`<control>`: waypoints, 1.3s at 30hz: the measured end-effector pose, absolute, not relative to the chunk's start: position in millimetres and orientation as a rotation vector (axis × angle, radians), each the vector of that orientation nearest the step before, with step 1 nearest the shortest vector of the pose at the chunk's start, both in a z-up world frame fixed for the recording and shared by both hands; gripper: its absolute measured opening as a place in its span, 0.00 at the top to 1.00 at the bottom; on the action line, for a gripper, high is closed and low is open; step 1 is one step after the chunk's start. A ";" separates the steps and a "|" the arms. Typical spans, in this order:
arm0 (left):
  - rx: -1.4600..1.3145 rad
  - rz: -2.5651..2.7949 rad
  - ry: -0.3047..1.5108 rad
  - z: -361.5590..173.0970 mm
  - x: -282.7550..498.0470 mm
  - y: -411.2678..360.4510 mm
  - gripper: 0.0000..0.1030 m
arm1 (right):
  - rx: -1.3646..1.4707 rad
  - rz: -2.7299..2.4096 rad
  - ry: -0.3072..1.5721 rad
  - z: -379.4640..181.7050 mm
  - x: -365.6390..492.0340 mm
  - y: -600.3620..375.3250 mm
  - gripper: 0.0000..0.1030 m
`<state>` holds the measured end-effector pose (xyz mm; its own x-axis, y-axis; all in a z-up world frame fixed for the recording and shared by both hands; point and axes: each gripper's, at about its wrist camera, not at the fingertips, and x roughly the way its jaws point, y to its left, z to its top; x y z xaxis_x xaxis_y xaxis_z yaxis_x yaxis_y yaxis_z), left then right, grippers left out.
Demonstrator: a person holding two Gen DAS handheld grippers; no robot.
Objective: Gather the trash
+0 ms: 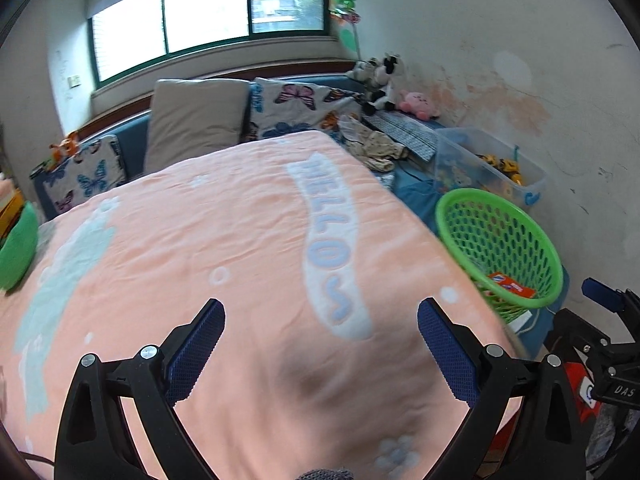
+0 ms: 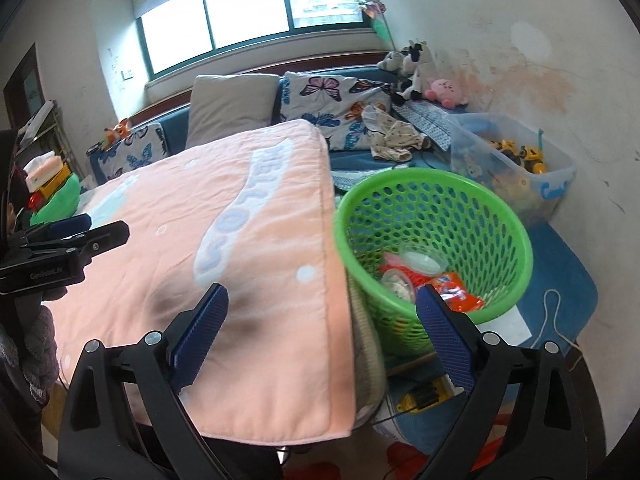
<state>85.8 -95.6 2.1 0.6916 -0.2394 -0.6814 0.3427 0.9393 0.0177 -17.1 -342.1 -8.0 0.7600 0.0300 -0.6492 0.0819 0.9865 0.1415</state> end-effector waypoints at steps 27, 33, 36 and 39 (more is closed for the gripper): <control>0.092 -0.150 0.727 -6.2 50.1 -35.5 0.09 | 0.139 0.075 0.719 -15.6 -20.3 -294.6 0.05; 0.091 -0.141 0.732 -9.1 49.6 -32.5 0.09 | 0.138 0.082 0.724 -15.9 -19.3 -293.1 0.05; 0.089 -0.135 0.733 -9.9 49.2 -30.3 0.09 | 0.136 0.086 0.726 -15.5 -18.1 -290.8 0.05; 0.088 -0.134 0.732 -10.2 49.8 -29.2 0.09 | 0.136 0.089 0.726 -16.0 -17.0 -289.2 0.05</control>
